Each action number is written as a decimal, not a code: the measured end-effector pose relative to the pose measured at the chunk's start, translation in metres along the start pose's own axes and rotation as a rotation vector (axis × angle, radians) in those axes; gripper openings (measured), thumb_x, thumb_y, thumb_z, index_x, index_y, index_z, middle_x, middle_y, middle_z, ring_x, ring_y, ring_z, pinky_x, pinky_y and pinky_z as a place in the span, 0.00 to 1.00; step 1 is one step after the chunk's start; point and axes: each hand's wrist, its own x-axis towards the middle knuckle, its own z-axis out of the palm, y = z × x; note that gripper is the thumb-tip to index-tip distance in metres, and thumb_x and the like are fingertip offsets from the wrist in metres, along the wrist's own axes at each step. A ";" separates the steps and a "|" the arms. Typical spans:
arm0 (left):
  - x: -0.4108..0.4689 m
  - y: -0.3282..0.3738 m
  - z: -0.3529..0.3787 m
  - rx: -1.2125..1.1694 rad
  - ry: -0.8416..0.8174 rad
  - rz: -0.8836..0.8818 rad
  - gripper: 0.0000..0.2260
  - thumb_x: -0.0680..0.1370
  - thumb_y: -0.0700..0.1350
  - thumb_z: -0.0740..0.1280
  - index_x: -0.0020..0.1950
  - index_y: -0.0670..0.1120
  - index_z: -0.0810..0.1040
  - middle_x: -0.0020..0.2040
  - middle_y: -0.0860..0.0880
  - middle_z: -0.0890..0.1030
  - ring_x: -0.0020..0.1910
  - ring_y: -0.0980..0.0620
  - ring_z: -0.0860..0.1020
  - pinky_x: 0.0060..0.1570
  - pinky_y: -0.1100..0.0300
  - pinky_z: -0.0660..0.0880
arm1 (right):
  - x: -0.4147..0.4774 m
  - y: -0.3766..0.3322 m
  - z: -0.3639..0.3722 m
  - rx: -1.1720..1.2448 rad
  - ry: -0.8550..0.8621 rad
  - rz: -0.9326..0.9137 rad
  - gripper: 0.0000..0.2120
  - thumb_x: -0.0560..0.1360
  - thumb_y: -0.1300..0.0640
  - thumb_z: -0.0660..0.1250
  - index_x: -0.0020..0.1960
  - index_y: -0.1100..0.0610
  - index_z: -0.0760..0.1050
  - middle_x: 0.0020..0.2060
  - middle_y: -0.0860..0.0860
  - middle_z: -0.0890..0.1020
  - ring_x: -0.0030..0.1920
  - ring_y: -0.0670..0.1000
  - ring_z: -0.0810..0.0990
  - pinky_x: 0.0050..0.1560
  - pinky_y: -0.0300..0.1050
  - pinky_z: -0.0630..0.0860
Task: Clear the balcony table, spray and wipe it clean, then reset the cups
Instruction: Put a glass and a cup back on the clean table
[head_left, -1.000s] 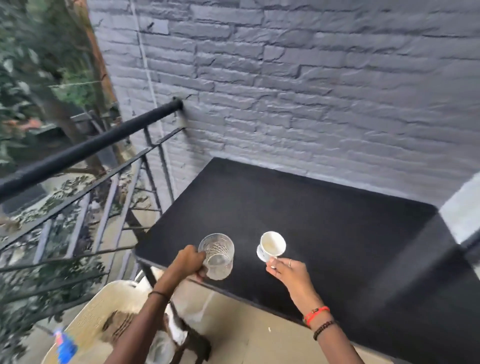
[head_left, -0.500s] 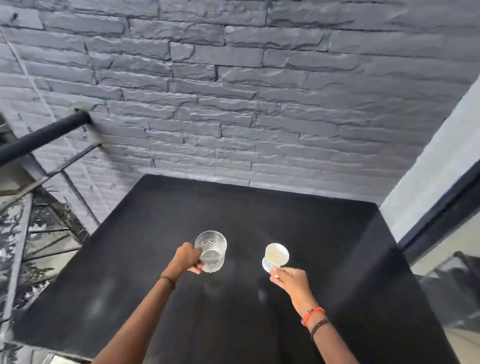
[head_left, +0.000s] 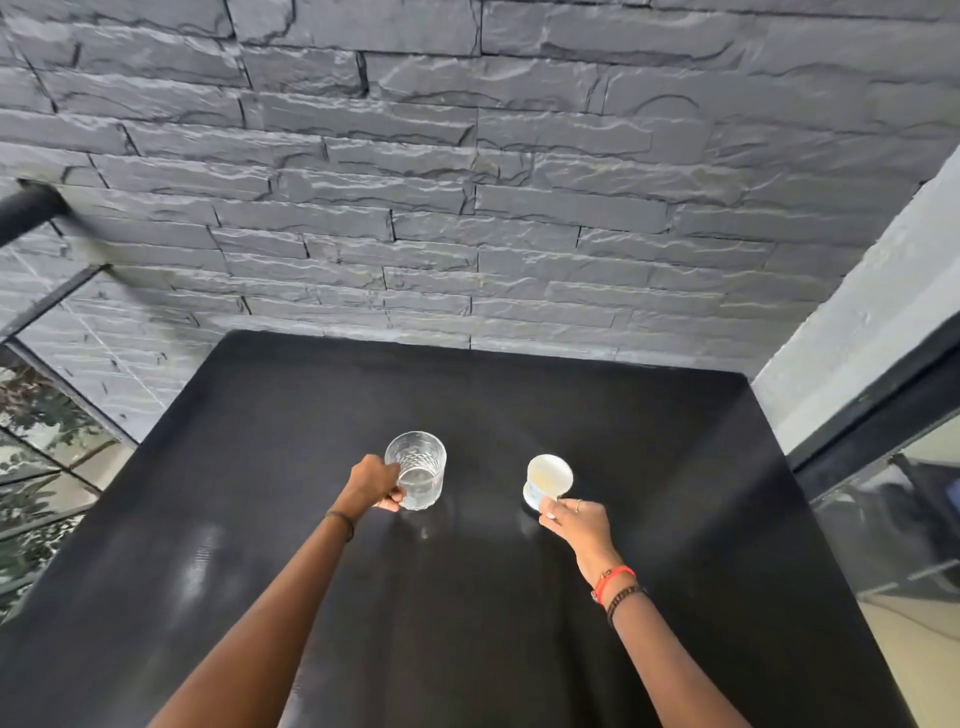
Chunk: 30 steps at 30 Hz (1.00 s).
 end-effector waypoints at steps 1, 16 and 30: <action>0.005 0.001 0.000 -0.002 -0.006 -0.006 0.14 0.77 0.36 0.56 0.34 0.34 0.73 0.19 0.47 0.76 0.16 0.51 0.75 0.23 0.63 0.76 | 0.004 0.001 0.002 0.000 0.003 0.005 0.06 0.70 0.64 0.71 0.36 0.66 0.80 0.39 0.54 0.83 0.40 0.50 0.84 0.53 0.46 0.79; 0.052 0.015 0.002 -0.069 -0.011 0.003 0.09 0.78 0.36 0.54 0.47 0.31 0.71 0.30 0.41 0.76 0.15 0.53 0.73 0.20 0.62 0.75 | 0.038 0.000 0.012 -0.022 0.135 0.011 0.07 0.69 0.63 0.72 0.33 0.60 0.80 0.39 0.54 0.83 0.38 0.50 0.83 0.55 0.53 0.79; 0.059 0.009 0.004 -0.170 -0.032 -0.015 0.16 0.82 0.44 0.59 0.37 0.36 0.72 0.28 0.42 0.77 0.16 0.53 0.74 0.21 0.61 0.76 | 0.050 -0.012 0.003 -0.008 0.199 0.018 0.10 0.71 0.63 0.72 0.48 0.68 0.77 0.47 0.62 0.82 0.39 0.52 0.83 0.55 0.50 0.79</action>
